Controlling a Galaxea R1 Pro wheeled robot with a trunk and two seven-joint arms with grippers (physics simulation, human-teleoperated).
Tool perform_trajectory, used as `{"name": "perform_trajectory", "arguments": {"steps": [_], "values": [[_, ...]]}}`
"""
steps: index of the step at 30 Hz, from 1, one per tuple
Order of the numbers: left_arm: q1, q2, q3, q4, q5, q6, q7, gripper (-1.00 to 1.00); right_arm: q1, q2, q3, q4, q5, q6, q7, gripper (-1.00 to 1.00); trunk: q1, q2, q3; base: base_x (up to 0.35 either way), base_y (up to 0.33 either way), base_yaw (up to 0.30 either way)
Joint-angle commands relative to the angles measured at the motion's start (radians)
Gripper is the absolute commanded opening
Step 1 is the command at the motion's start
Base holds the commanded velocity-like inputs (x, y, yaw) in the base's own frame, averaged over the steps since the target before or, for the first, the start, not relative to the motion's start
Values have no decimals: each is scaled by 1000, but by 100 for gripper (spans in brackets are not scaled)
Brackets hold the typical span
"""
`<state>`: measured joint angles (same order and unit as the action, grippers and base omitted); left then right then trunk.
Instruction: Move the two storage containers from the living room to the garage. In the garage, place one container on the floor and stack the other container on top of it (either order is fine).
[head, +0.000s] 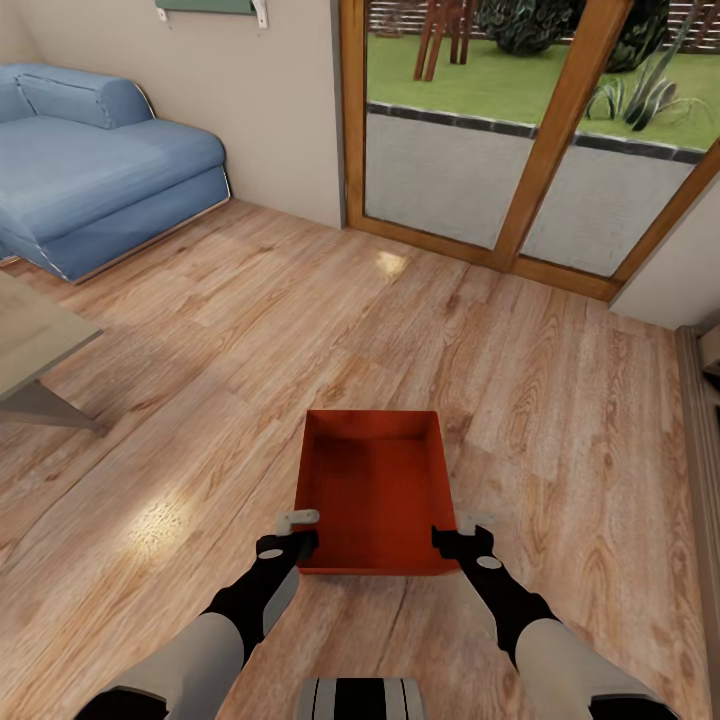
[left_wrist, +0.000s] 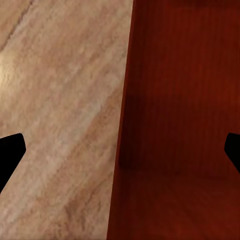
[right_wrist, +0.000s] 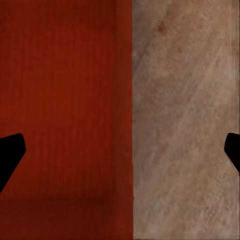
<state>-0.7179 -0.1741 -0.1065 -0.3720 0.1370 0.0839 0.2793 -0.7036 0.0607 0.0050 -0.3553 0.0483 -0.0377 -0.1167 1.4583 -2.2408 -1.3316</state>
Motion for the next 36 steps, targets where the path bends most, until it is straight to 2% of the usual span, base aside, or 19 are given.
{"name": "perform_trajectory", "arguments": {"steps": [1, 4, 8, 36], "values": [[0, 1, -9, -2, 10, 5, 8, 100, 0, -10, 1, 1, 5, -2, -4, 100, 0, 0, -1, 0, 0, 0], [0, 1, -9, -2, 10, 5, 8, 100, 0, -27, 1, 2, 4, -2, 2, 100, 0, 0, -1, 0, 0, 0], [0, 1, -8, -2, 10, 5, 8, 100, 0, -34, 1, 2, 4, -2, 11, 100, 0, 0, -1, 0, 0, 0], [0, 1, -7, -2, 12, 5, 7, 100, 0, -28, 2, 3, 4, -2, 14, 100, 0, 0, -1, 0, 0, 0]]}}
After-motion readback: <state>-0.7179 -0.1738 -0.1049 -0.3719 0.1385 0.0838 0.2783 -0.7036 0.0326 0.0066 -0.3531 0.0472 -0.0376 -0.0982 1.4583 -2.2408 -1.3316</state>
